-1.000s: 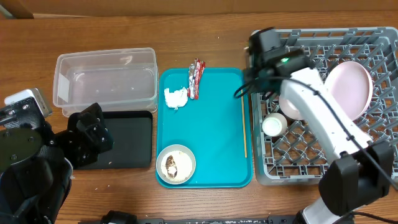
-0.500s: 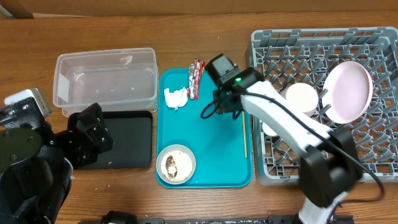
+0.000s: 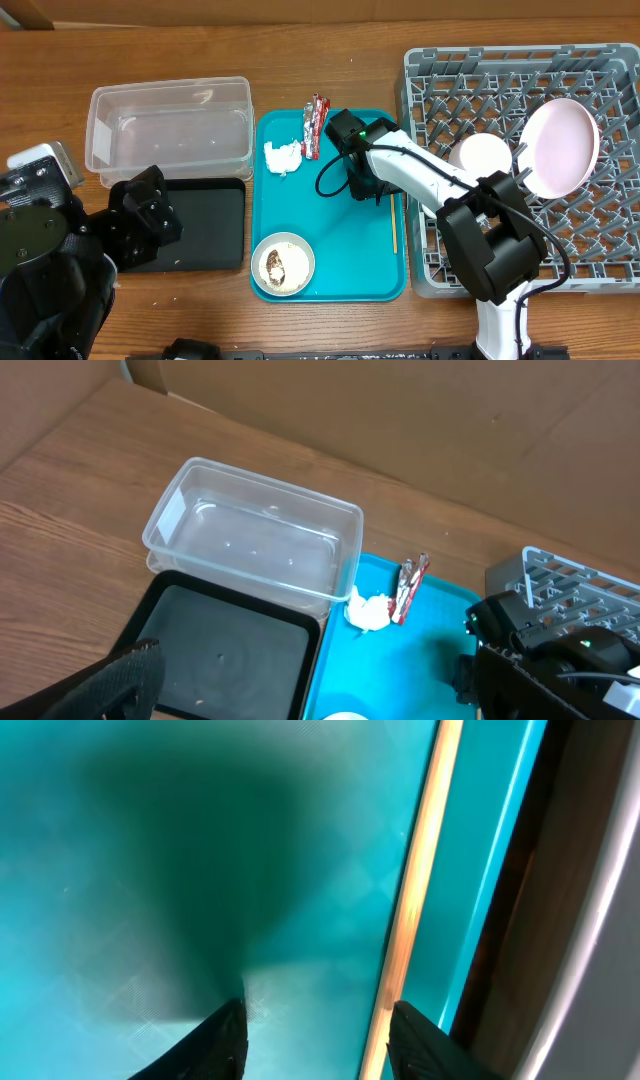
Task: Sort waste into correct bins and load items into the dishwasher
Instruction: 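Return the right gripper to the remaining chopstick on the tray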
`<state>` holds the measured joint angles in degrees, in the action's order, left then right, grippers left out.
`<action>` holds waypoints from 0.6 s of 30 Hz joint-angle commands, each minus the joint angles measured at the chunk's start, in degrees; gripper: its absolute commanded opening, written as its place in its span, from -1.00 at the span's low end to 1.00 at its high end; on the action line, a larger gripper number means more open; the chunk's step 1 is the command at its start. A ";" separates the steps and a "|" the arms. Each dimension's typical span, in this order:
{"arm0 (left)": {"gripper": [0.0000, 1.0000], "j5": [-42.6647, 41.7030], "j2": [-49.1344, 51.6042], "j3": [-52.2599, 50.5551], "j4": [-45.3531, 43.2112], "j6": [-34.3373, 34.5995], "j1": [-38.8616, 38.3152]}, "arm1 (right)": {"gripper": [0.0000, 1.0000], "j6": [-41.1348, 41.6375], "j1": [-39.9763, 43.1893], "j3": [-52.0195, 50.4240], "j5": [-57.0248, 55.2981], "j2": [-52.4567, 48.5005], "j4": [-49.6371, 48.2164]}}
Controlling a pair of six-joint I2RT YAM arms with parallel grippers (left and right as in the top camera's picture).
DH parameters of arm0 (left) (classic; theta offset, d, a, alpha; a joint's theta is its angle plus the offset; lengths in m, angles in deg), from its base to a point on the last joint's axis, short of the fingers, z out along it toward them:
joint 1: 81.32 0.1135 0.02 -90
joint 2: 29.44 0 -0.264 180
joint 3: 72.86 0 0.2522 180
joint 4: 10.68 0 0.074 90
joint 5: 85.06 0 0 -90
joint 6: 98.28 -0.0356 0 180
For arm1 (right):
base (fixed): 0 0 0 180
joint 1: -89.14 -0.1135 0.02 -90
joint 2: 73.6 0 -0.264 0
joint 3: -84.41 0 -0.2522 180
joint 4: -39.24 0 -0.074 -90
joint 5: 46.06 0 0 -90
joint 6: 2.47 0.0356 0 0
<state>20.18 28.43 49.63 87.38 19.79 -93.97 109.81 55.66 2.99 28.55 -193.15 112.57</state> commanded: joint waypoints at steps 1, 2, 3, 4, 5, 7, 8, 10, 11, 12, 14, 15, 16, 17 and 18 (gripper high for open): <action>1.00 0.20 -0.13 -0.13 -0.09 -1.27 0.42 | -0.04 0.52 0.17 -0.55 0.04 -0.07 -0.37; 1.00 0.17 -0.13 -0.13 -0.07 -1.27 0.42 | -0.04 0.52 0.20 -0.94 0.04 -0.07 -0.74; 1.00 0.17 -0.13 -0.13 -0.09 -1.27 0.42 | -0.04 0.52 0.22 -1.40 0.31 -0.07 -1.03; 1.00 0.20 -0.13 -0.13 -0.07 -1.27 0.42 | -0.04 0.50 0.26 -1.92 0.74 -0.07 -1.31; 1.00 0.20 -0.13 -0.13 -0.07 -1.27 0.42 | -0.04 0.48 0.31 -2.51 1.51 -0.07 -1.66; 1.00 0.17 -0.13 -0.13 -0.07 -1.27 0.42 | -0.02 0.50 0.44 -3.96 2.93 -0.07 -2.47; 1.00 0.17 -0.13 -0.13 -0.09 -1.27 0.42 | -0.02 0.52 0.44 -4.61 3.04 -0.07 -2.51; 1.00 0.20 -0.13 -0.13 -0.07 -1.27 0.42 | -0.03 0.48 0.44 -5.11 3.06 -0.07 -2.34; 1.00 0.17 -0.13 -0.13 -0.09 -1.27 0.42 | -0.11 0.46 0.44 -5.09 2.99 -0.07 -2.16; 1.00 0.20 -0.13 -0.13 -0.07 -1.27 0.42 | -0.13 0.26 0.44 -5.09 2.29 -0.04 -1.99; 1.00 0.20 -0.13 -0.13 -0.07 -1.27 0.42 | -0.10 0.00 0.37 -4.98 1.51 -0.04 -2.05; 1.00 0.20 -0.13 -0.13 -0.09 -1.27 0.42 | -0.07 -0.17 0.37 -4.98 2.19 -0.04 -2.08; 1.00 0.17 -0.13 -0.13 -0.04 -1.27 0.42 | -0.07 -0.17 0.37 -4.98 3.48 -0.04 -1.97; 1.00 0.20 -0.13 -0.13 -0.09 -1.27 0.42 | -0.07 -0.15 0.37 -4.98 5.31 -0.04 -1.77; 1.00 0.20 -0.13 -0.13 -0.07 -1.27 0.42 | -0.07 -0.11 0.39 -4.98 7.45 -0.04 -1.55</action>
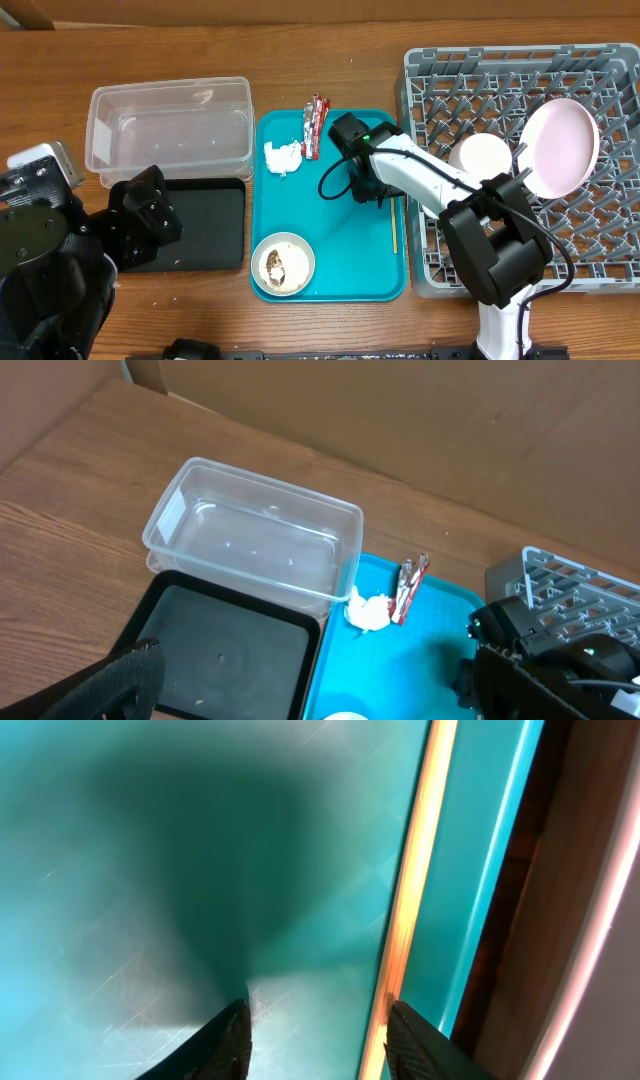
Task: Sort waste into correct bins and load items into the dishwasher
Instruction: 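Return the right gripper to the remaining chopstick on the tray, then close the right gripper on the second chopstick and lift it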
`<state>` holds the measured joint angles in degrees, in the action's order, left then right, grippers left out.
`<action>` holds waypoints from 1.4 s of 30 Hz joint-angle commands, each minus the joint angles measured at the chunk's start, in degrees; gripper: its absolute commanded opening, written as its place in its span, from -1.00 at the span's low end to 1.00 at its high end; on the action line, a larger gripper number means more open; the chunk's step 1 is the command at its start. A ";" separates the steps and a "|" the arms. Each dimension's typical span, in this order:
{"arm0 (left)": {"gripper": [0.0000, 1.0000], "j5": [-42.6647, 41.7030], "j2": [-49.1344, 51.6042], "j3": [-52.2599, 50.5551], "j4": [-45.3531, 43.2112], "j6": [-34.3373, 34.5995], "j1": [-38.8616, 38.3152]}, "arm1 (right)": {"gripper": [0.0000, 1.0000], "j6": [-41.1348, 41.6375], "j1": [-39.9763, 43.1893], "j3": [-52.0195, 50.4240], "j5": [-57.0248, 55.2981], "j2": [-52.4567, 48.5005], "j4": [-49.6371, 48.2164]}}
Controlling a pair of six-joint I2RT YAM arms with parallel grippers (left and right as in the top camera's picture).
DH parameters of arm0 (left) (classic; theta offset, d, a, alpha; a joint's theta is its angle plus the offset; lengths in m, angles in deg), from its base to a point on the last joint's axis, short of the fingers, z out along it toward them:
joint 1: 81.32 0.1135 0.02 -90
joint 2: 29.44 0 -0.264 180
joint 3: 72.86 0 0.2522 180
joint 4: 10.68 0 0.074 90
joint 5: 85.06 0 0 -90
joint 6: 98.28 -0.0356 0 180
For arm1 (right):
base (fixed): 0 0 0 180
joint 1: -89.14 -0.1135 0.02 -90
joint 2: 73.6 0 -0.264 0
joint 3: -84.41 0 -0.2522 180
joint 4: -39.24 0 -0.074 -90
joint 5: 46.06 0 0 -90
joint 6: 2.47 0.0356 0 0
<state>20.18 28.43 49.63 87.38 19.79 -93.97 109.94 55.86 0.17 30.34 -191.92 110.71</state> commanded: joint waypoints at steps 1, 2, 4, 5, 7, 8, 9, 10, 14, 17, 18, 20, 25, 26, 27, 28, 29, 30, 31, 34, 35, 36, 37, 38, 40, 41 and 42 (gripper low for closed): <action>0.99 0.17 -0.13 -0.13 -0.09 -1.27 0.42 | -0.07 -0.07 0.31 -2.16 7.85 -1.27 0.44; 1.00 0.20 -0.13 -0.13 -0.07 -1.27 0.42 | -0.07 0.20 0.35 -2.16 9.81 -1.27 0.35; 1.00 0.17 -0.13 -0.13 -0.07 -1.27 0.42 | -0.08 0.11 0.35 -2.16 11.69 -1.27 -0.33; 0.99 0.17 -0.13 -0.13 -0.07 -1.27 0.42 | -0.08 -0.11 0.33 -2.16 11.65 -1.27 -0.37; 1.00 0.20 -0.13 -0.13 -0.07 -1.27 0.42 | -0.10 -0.74 0.26 -2.16 11.85 -1.27 -0.15; 1.00 0.17 -0.13 -0.13 -0.07 -1.27 0.42 | -0.16 -1.49 0.26 -2.16 11.76 -1.27 0.04; 1.00 0.17 -0.13 -0.13 -0.07 -1.27 0.42 | -0.23 -1.64 0.24 -2.14 10.75 -1.27 0.11; 0.99 0.17 -0.13 -0.13 -0.07 -1.27 0.42 | -0.24 -1.57 0.24 -2.10 8.37 -1.27 0.37; 0.99 0.20 -0.13 -0.13 -0.07 -1.27 0.42 | -0.21 -1.55 0.24 -1.62 -0.66 -1.27 1.84; 1.00 0.17 -0.13 -0.13 -0.07 -1.27 0.42 | -0.21 -1.36 0.24 -1.62 -4.39 -1.27 2.84; 0.99 0.17 -0.13 -0.13 -0.09 -1.27 0.42 | -0.21 -1.38 0.24 -1.62 -4.94 -1.27 2.86; 1.00 0.17 -0.13 -0.13 -0.07 -1.27 0.42 | -0.21 -1.36 0.24 -1.62 -5.22 -1.27 2.62; 1.00 0.17 -0.13 -0.13 -0.07 -1.27 0.42 | -0.20 -1.40 0.50 -1.75 -2.47 -1.27 1.53; 1.00 0.17 -0.13 -0.13 -0.09 -1.27 0.42 | -0.20 -1.40 0.70 -1.88 -0.61 -1.29 1.22; 1.00 0.17 -0.13 -0.13 -0.07 -1.27 0.42 | -0.20 -1.40 0.90 -2.10 1.70 -1.29 0.68; 1.00 0.17 -0.13 -0.13 -0.09 -1.27 0.42 | -0.20 -1.42 1.07 -2.45 4.55 -1.29 -0.20; 1.00 0.17 -0.13 -0.13 -0.07 -1.27 0.42 | -0.20 -1.62 1.11 -2.93 7.04 -1.29 -1.03; 1.00 0.20 -0.13 -0.13 -0.07 -1.27 0.42 | -0.20 -1.60 1.11 -3.32 8.61 -1.29 -1.64; 1.00 0.17 -0.13 -0.13 -0.07 -1.27 0.42 | -0.20 -1.60 1.11 -3.82 9.79 -1.29 -2.10; 1.00 0.17 -0.13 -0.13 -0.07 -1.27 0.42 | -0.20 -1.62 1.09 -4.68 10.58 -1.29 -1.68; 1.00 0.20 -0.13 -0.13 -0.07 -1.27 0.42 | -0.20 -1.66 1.09 -4.70 10.93 -1.29 -1.38; 1.00 0.17 -0.13 -0.13 -0.07 -1.27 0.42 | -0.24 -1.68 1.09 -4.70 10.95 -1.29 -0.98; 1.00 0.17 -0.13 -0.13 -0.07 -1.27 0.42 | -0.34 -1.62 1.09 -4.68 10.47 -1.29 -0.81; 1.00 0.17 -0.13 -0.13 -0.07 -1.27 0.42 | -0.35 -1.57 1.09 -4.68 9.51 -1.27 -0.76; 0.99 0.17 -0.13 -0.13 -0.07 -1.27 0.42 | -0.35 -1.66 1.09 -4.59 8.35 -1.27 -0.83; 0.99 0.20 -0.13 -0.13 -0.07 -1.27 0.42 | -0.35 -1.99 1.09 -4.46 8.68 -1.27 -0.74; 1.00 0.17 -0.13 -0.13 -0.07 -1.27 0.42 | -0.35 -3.04 1.09 -4.42 9.88 -1.27 -0.50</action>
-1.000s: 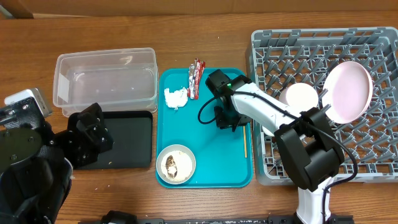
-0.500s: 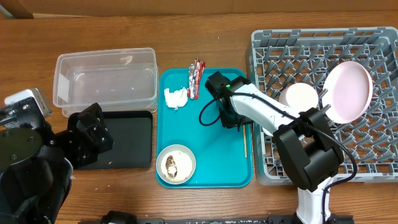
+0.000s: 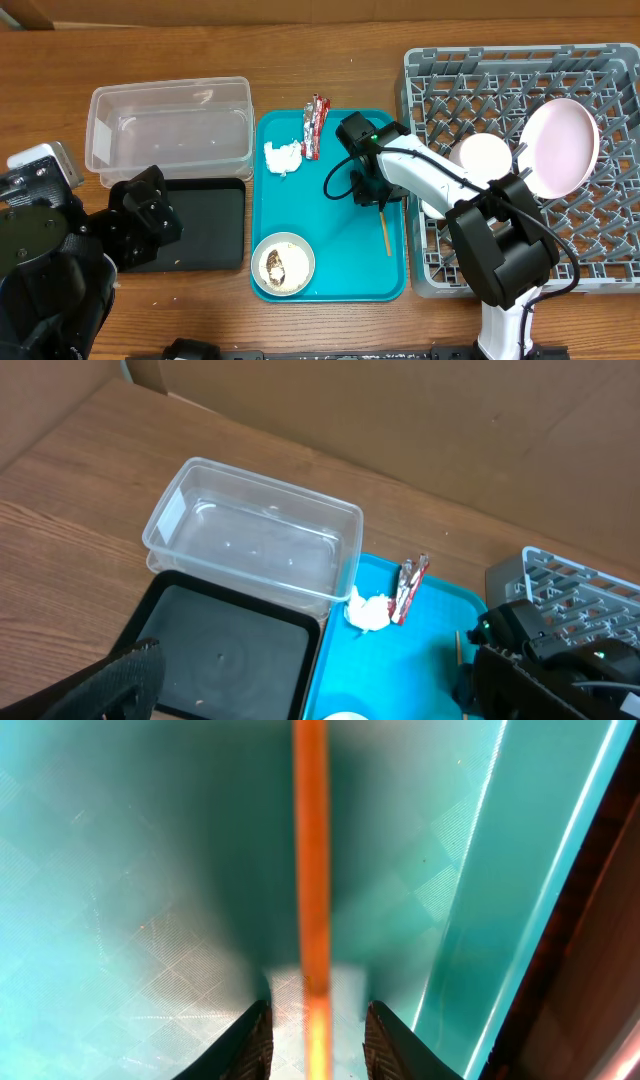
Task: Sort waste into correct bins and load items into the dishwasher
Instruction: 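Close the right gripper on the second chopstick and lift it, then carry the chopstick with the right gripper and drop it into the rack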
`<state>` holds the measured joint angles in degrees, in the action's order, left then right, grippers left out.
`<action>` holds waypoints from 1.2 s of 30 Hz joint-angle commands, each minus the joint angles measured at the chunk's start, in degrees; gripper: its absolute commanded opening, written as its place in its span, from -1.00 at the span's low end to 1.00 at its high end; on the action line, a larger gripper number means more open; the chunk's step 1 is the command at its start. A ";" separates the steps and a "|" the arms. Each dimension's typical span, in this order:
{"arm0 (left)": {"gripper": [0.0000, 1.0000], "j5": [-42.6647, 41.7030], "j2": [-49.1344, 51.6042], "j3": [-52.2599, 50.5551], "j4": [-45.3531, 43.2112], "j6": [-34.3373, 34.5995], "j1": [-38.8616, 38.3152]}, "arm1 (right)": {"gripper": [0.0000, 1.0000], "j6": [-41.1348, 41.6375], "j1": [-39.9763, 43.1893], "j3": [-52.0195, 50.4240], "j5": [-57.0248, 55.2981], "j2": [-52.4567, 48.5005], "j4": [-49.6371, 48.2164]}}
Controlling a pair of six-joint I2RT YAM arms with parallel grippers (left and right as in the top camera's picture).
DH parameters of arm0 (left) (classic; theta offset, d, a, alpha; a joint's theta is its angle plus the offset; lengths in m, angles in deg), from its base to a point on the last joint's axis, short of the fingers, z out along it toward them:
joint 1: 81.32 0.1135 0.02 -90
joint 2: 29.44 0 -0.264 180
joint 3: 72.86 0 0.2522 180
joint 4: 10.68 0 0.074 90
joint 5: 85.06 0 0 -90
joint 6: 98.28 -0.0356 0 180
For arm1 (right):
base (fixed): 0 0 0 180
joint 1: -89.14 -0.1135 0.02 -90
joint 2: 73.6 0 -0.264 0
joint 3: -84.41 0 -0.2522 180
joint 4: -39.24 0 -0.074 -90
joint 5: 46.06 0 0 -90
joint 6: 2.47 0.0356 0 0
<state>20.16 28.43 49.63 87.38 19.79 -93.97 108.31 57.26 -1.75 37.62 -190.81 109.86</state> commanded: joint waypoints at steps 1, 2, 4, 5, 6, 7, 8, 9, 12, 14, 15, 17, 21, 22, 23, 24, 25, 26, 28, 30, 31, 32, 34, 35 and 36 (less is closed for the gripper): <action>1.00 0.20 -0.13 -0.13 -0.07 -1.27 0.42 | -0.39 -1.68 -0.31 -2.49 3.43 -2.38 0.52; 1.00 0.22 -0.13 -0.13 -0.07 -1.27 0.42 | -0.52 -1.68 -0.35 -2.49 4.00 -2.38 0.66; 1.00 0.20 -0.13 -0.13 -0.07 -1.27 0.42 | -0.83 -1.60 -0.35 -2.49 4.68 -2.38 0.44; 0.99 0.20 -0.13 -0.13 -0.07 -1.27 0.42 | -0.92 -1.42 -0.35 -2.49 4.83 -2.38 0.13; 1.00 0.22 -0.13 -0.13 -0.07 -1.27 0.42 | -0.92 -1.42 -0.35 -2.47 5.01 -2.38 -0.04; 1.00 0.20 -0.13 -0.13 -0.07 -1.27 0.42 | -0.92 -1.44 -0.35 -2.32 4.98 -2.38 -0.13; 1.00 0.22 -0.13 -0.13 -0.09 -1.27 0.42 | -0.92 -1.42 -0.35 -1.90 5.01 -2.32 0.11; 1.00 0.20 -0.13 -0.13 -0.07 -1.27 0.42 | -0.92 -1.36 -0.33 -1.18 5.22 -2.14 0.70; 1.00 0.20 -0.13 -0.13 -0.07 -1.27 0.42 | -0.92 -1.29 -0.24 2.32 5.55 0.02 3.21; 1.00 0.22 -0.13 -0.13 -0.07 -1.27 0.42 | -0.92 -1.97 -0.24 5.90 5.57 3.08 5.25; 1.00 0.20 -0.13 -0.13 -0.07 -1.27 0.42 | -0.92 -2.80 -0.22 7.74 5.57 4.70 6.23; 1.00 0.20 -0.13 -0.13 -0.07 -1.27 0.42 | -0.92 -3.21 0.13 11.39 3.96 7.91 8.00; 1.00 0.20 -0.13 -0.13 -0.07 -1.27 0.42 | -0.92 -3.23 2.21 17.99 -4.59 13.90 10.29; 1.00 0.22 -0.13 -0.13 -0.09 -1.27 0.42 | -0.92 -3.26 3.06 18.99 -6.58 15.06 10.29; 1.00 0.22 -0.13 -0.13 -0.07 -1.27 0.42 | -0.92 -3.34 4.04 19.61 -8.24 16.00 10.01; 0.99 0.20 -0.13 -0.13 -0.07 -1.27 0.42 | -0.92 -4.37 5.14 19.80 -9.20 16.70 9.31; 1.00 0.20 -0.13 -0.13 -0.07 -1.27 0.42 | -0.92 -6.03 6.36 19.80 -9.31 17.18 8.33; 1.00 0.20 -0.13 -0.13 -0.07 -1.27 0.42 | -0.92 -7.45 7.65 19.78 -9.29 17.20 7.41; 1.00 0.22 -0.13 -0.13 -0.07 -1.27 0.42 | -0.92 -9.03 10.47 19.34 -9.14 16.76 5.11; 0.99 0.20 -0.13 -0.13 -0.07 -1.27 0.42 | -0.92 -10.47 13.14 18.73 -9.03 15.74 2.78; 1.00 0.20 -0.13 -0.13 -0.07 -1.27 0.42 | -0.92 -11.32 14.43 18.58 -8.96 14.93 1.68; 1.00 0.22 -0.13 -0.13 -0.07 -1.27 0.42 | -0.92 -12.55 15.39 18.58 -8.55 14.08 0.87; 1.00 0.20 -0.13 -0.13 -0.07 -1.27 0.42 | -0.92 -14.43 16.68 18.58 -7.72 12.55 -0.44; 1.00 0.22 -0.13 -0.13 -0.07 -1.27 0.42 | -0.92 -14.93 17.09 18.58 -7.50 11.82 -0.83; 1.00 0.20 -0.13 -0.13 -0.07 -1.27 0.42 | -0.92 -14.91 17.42 18.58 -7.54 11.15 -0.87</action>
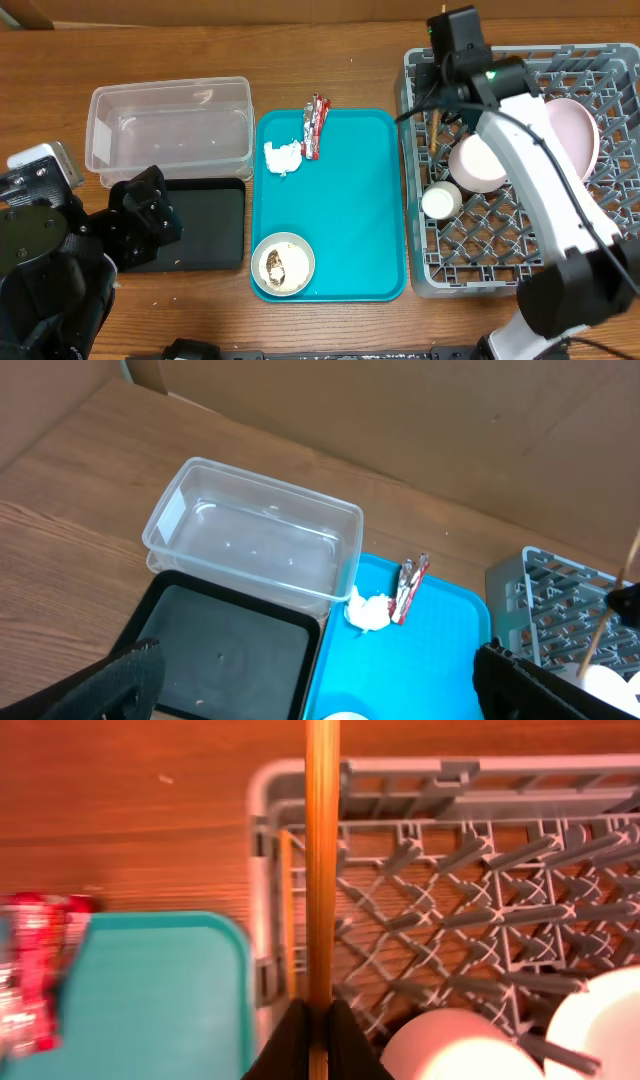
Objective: Sort waste into correct bins and load items into the dishwasher
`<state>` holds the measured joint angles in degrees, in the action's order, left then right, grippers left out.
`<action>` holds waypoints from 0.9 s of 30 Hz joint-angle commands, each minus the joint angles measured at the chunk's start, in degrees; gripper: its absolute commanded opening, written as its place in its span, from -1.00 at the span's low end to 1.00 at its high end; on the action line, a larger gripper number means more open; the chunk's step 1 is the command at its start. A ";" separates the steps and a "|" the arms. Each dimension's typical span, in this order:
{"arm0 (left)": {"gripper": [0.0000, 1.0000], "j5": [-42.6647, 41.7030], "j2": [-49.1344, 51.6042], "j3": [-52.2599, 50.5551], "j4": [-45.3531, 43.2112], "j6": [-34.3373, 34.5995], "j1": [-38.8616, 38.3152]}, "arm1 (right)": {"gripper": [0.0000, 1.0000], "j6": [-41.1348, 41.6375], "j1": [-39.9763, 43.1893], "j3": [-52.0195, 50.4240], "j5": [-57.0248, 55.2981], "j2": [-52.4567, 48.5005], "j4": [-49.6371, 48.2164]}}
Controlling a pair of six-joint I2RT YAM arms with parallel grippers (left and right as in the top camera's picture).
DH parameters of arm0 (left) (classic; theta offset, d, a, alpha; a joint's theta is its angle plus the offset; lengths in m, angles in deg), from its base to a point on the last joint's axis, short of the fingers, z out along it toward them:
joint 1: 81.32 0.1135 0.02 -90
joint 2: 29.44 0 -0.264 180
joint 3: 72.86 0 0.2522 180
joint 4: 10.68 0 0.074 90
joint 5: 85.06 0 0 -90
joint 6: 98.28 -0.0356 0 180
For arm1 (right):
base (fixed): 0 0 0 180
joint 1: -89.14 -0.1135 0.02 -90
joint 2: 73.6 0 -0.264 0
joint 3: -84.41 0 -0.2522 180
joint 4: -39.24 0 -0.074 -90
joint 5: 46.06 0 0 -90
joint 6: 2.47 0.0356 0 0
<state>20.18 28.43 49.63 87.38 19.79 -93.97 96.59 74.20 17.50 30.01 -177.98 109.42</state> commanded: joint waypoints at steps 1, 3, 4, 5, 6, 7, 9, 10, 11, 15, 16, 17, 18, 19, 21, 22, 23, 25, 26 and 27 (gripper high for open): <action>1.00 0.17 -0.13 -0.13 -0.07 -1.27 0.42 | -0.92 -3.15 0.68 -0.68 0.11 -2.32 -0.20; 1.00 0.17 -0.13 -0.13 -0.07 -1.27 0.42 | -0.92 -3.13 0.76 -0.68 0.55 -3.15 0.63; 1.00 0.20 -0.13 -0.13 -0.07 -1.27 0.42 | -0.92 -3.13 0.76 -0.70 0.63 -3.50 1.01; 1.00 0.17 -0.13 -0.13 -0.09 -1.27 0.42 | -0.92 -3.10 0.76 -0.70 0.74 -3.74 1.29; 1.00 0.17 -0.13 -0.13 -0.07 -1.27 0.42 | -0.92 -3.10 0.76 -0.70 1.05 -3.85 1.53; 1.00 0.17 -0.13 -0.13 -0.07 -1.27 0.42 | -0.92 -3.06 0.76 -0.70 1.95 -3.89 1.64; 1.00 0.20 -0.13 -0.13 -0.07 -1.27 0.42 | -0.79 -2.84 0.76 -0.68 3.78 -3.87 2.03; 1.00 0.20 -0.13 -0.13 -0.09 -1.27 0.42 | -0.65 -2.23 0.76 -0.66 3.69 -3.87 2.25; 1.00 0.17 -0.13 -0.13 -0.07 -1.27 0.42 | -0.42 -1.70 0.76 -0.66 3.52 -3.87 2.43; 1.00 0.17 -0.13 -0.13 -0.07 -1.27 0.42 | -0.07 -1.57 0.68 0.33 3.54 -3.52 4.26; 1.00 0.17 -0.13 -0.13 -0.07 -1.27 0.42 | -0.06 -1.57 0.63 1.11 3.52 -3.30 5.20; 1.00 0.17 -0.13 -0.13 -0.07 -1.27 0.42 | -0.06 -1.57 0.42 2.23 3.54 -2.86 6.36; 1.00 0.17 -0.13 -0.13 -0.07 -1.27 0.42 | -0.06 -1.55 0.26 3.10 3.54 -2.47 7.19; 1.00 0.17 -0.13 -0.13 -0.07 -1.27 0.42 | -0.06 -1.33 0.13 4.33 3.54 -1.79 8.35; 1.00 0.17 -0.13 -0.13 -0.07 -1.27 0.42 | -0.06 -0.83 -0.33 7.04 3.76 -0.09 10.80; 1.00 0.17 -0.13 -0.13 -0.07 -1.27 0.42 | -0.06 -0.28 -0.61 8.46 3.78 1.01 11.96; 1.00 0.17 -0.13 -0.13 -0.07 -1.27 0.42 | -0.06 -0.09 -0.96 9.99 4.04 2.47 13.16; 1.00 0.17 -0.13 -0.13 -0.07 -1.27 0.42 | -0.04 -0.09 -1.60 11.93 6.21 5.53 14.27; 1.00 0.20 -0.13 -0.13 -0.07 -1.27 0.42 | -0.03 -0.11 -1.90 12.46 7.85 7.34 14.43; 1.00 0.20 -0.13 -0.13 -0.07 -1.27 0.42 | -0.02 -0.11 -2.19 12.63 9.57 9.14 14.38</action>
<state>20.18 28.43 49.63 87.38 19.79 -93.97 95.80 73.13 26.46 35.37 -176.89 123.67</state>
